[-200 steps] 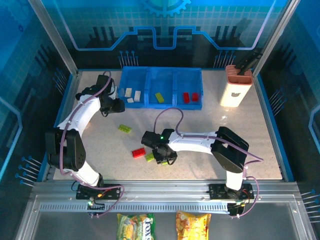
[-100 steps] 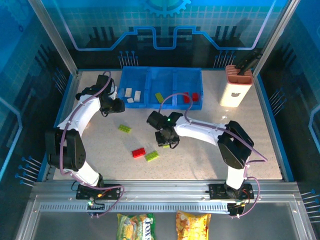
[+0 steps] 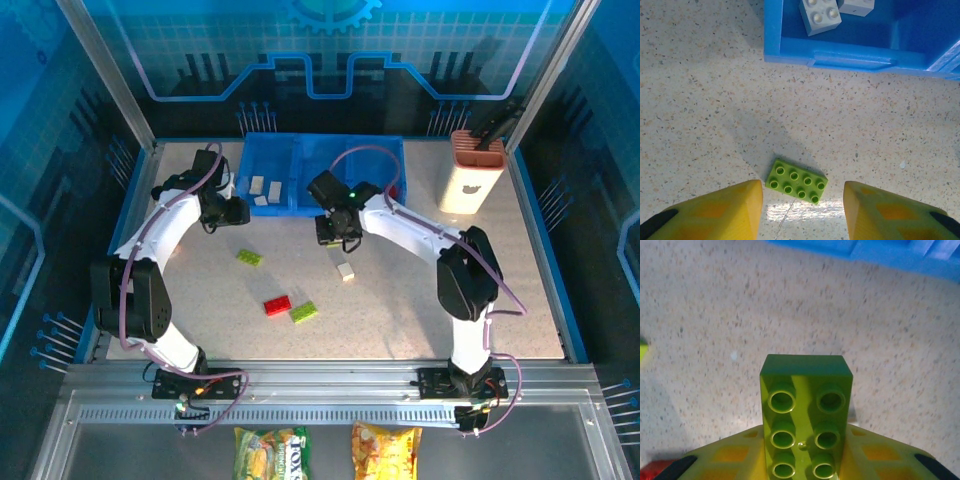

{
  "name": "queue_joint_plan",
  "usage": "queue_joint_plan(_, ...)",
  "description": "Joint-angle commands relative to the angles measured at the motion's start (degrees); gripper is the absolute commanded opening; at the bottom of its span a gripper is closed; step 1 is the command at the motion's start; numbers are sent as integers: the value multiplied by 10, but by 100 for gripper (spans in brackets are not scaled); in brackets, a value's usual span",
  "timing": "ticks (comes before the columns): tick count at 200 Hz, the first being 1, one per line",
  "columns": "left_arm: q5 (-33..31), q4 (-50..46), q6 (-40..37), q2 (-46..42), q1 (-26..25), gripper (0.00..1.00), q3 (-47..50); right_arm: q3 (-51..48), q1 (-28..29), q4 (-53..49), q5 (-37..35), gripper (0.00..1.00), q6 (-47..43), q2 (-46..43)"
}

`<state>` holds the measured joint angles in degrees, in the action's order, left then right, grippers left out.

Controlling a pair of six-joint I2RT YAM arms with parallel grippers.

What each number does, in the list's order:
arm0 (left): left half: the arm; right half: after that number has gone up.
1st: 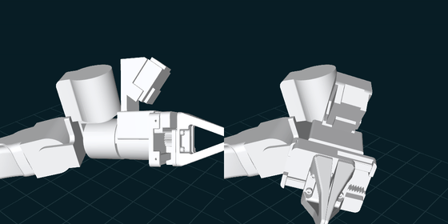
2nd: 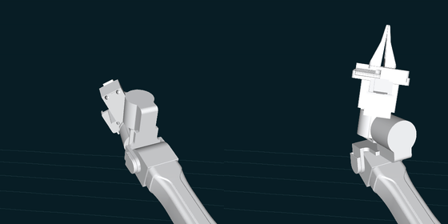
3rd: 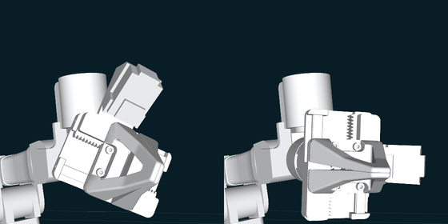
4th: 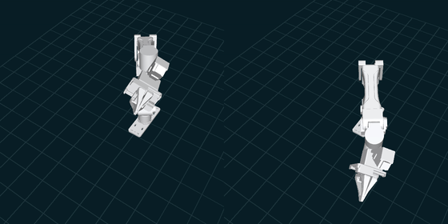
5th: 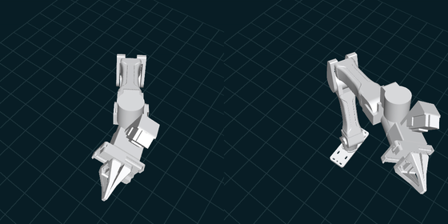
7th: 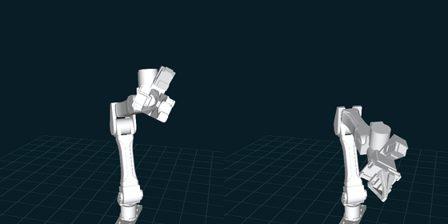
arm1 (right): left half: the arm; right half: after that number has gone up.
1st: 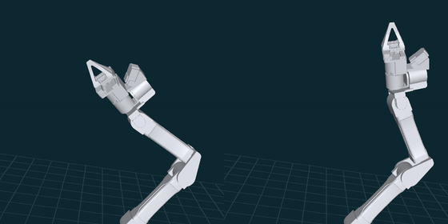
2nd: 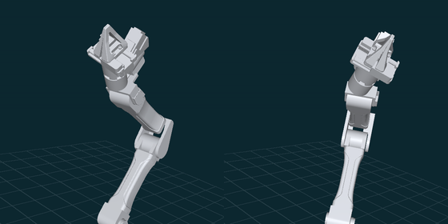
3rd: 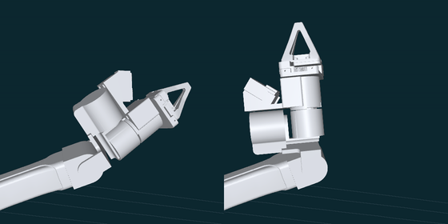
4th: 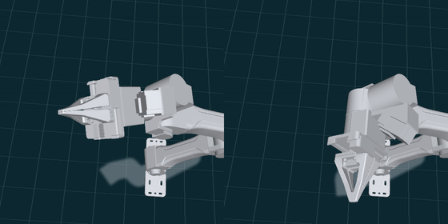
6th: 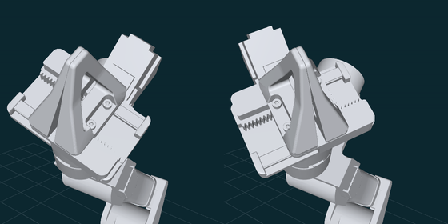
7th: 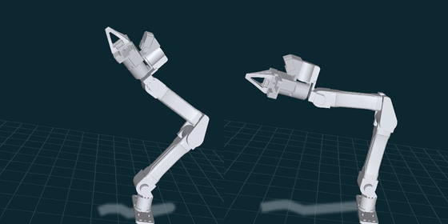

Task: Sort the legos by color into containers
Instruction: Place the lego in the container.

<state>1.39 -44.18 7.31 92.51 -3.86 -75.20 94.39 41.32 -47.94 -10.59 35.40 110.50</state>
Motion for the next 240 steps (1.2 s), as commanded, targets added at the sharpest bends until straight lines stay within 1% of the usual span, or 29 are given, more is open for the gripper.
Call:
queue_joint_plan(1,16,8,-10,-10,6,47,7,42,-17,1,-18,36,-46,26)
queue_joint_plan(59,18,8,-8,-10,6,47,8,137,-39,26,-46,35,-123,106)
queue_joint_plan(119,19,10,-9,-10,6,47,9,241,-56,44,-88,35,-173,190)
queue_joint_plan(145,14,9,-10,-8,6,47,9,291,-59,40,-117,35,-199,225)
queue_joint_plan(151,14,9,-10,-8,6,47,9,305,-59,38,-125,35,-205,249)
queue_joint_plan(178,13,9,-11,-6,6,47,9,353,-60,32,-168,36,-245,291)
queue_joint_plan(207,11,9,-12,-5,6,47,9,386,-63,33,-197,36,-270,324)
queue_joint_plan(240,12,9,-13,-3,7,47,9,399,-68,37,-211,37,-280,345)
